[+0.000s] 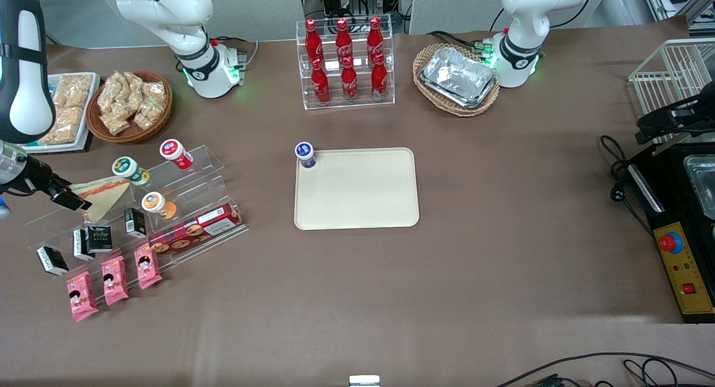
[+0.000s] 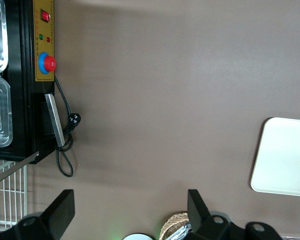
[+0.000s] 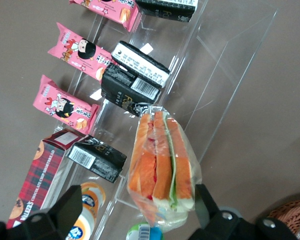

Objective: Place sandwich on tray
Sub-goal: 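Lower the open right gripper over the wrapped sandwich in the rack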

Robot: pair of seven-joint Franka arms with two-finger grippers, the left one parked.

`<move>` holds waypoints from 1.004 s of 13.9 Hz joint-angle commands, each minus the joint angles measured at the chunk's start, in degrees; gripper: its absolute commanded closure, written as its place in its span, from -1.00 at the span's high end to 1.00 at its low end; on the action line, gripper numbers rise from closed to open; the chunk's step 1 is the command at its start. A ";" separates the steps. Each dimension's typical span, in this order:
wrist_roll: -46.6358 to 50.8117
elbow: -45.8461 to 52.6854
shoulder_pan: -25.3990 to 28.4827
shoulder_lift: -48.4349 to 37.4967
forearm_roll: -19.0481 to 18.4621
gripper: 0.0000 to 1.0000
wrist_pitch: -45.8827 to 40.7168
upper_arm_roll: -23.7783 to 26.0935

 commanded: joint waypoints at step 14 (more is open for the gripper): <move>-2.40 -2.34 -0.01 0.68 0.01 1.00 4.41 -0.46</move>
